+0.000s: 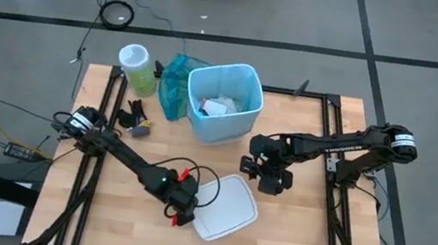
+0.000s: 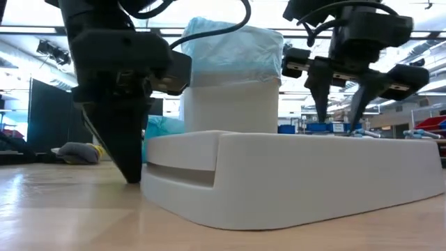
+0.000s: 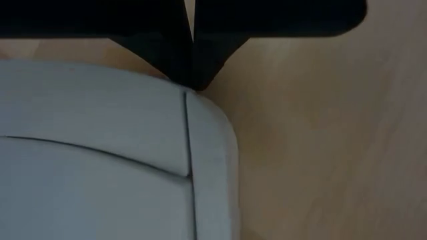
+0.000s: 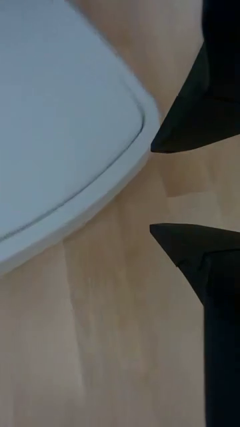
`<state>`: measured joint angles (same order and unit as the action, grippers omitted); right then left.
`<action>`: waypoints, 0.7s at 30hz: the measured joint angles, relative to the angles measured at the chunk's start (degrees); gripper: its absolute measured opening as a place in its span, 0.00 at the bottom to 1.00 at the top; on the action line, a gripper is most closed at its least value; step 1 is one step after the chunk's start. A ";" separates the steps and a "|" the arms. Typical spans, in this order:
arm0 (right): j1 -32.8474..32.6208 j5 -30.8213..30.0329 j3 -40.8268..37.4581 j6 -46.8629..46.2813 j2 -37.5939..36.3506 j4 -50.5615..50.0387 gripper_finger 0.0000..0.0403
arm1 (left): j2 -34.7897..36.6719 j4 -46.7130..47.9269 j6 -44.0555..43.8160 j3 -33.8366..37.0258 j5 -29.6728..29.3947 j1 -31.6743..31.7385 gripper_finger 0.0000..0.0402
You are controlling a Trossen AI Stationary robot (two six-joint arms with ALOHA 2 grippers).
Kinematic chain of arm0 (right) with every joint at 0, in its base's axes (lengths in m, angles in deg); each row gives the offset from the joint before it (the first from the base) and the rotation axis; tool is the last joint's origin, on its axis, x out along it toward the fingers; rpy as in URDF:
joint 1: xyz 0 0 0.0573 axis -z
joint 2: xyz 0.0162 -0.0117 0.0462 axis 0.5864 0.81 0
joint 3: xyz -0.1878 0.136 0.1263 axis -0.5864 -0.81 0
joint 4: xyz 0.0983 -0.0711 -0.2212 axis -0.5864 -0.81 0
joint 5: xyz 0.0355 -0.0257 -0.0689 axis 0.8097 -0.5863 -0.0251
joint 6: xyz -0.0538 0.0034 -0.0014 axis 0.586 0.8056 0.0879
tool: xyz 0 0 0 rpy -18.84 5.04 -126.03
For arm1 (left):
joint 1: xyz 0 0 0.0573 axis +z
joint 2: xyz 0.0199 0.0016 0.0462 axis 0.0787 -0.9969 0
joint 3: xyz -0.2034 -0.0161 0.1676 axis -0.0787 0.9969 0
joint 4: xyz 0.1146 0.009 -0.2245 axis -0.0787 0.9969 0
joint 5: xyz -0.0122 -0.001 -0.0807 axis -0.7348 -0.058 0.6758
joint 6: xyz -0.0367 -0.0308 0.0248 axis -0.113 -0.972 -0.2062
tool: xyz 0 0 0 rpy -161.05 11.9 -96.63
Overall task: Place trash/remove bag and relplace
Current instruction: Put the white trash lid on the white trash bin
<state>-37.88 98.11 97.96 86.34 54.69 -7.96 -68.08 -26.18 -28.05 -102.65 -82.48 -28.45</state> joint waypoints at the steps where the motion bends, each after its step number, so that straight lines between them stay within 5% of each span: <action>1: -0.32 0.03 -0.24 0.00 0.00 0.01 0.42 | -0.02 -0.11 0.39 0.00 -0.15 0.23 0.02; 21: -3.52 -1.58 -0.62 4.45 0.00 -4.31 0.42 | -0.17 -6.62 9.82 0.06 -3.29 10.03 0.02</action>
<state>-41.40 96.53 97.34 90.79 54.69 -12.28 -68.25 -32.81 -18.23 -102.59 -85.77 -18.43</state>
